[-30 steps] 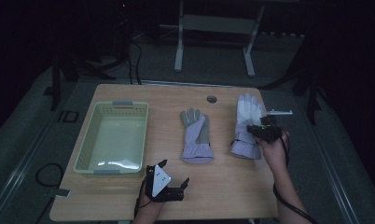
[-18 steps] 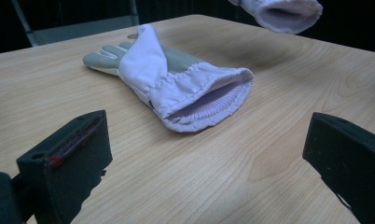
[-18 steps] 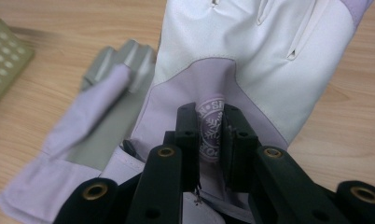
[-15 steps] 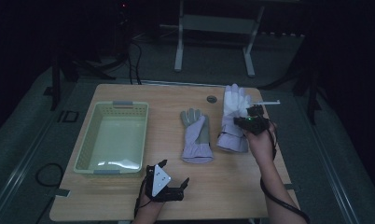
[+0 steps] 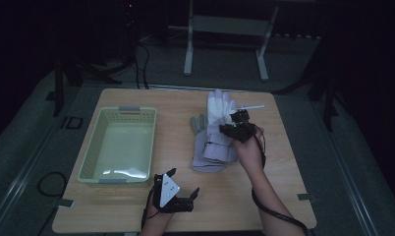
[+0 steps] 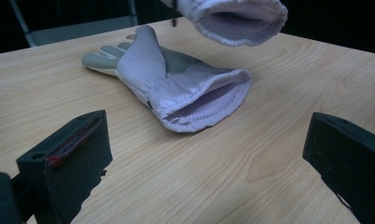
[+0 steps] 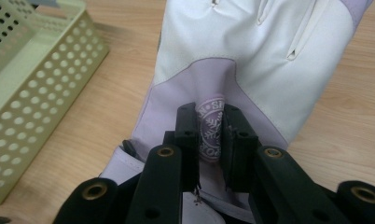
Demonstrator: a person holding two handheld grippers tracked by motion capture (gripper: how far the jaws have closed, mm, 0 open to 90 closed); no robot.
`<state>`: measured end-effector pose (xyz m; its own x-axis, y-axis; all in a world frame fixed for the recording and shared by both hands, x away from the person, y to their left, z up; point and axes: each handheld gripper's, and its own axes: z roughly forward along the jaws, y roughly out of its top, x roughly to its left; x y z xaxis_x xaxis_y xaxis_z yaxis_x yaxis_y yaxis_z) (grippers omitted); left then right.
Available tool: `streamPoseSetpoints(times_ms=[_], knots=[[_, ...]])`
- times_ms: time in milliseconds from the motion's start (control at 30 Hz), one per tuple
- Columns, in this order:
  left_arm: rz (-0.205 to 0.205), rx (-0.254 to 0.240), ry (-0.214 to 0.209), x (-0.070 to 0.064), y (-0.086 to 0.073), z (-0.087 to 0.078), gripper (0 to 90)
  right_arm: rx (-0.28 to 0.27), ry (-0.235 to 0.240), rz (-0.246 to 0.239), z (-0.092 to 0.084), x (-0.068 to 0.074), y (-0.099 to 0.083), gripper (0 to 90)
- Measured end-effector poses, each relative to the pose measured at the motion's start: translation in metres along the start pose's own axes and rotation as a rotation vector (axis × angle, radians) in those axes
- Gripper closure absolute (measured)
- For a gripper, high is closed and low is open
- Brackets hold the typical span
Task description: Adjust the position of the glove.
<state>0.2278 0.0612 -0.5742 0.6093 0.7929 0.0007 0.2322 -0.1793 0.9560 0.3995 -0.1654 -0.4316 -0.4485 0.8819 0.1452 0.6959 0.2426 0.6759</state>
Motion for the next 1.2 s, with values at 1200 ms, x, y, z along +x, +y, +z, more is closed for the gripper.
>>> streamPoseSetpoints(times_ms=[1200], knots=[[-0.009, -0.002, 0.0, 0.001, 0.0, 0.0, 1.0, 0.179, -0.072, -0.015, 0.059, 0.004, -0.024, 77.6]])
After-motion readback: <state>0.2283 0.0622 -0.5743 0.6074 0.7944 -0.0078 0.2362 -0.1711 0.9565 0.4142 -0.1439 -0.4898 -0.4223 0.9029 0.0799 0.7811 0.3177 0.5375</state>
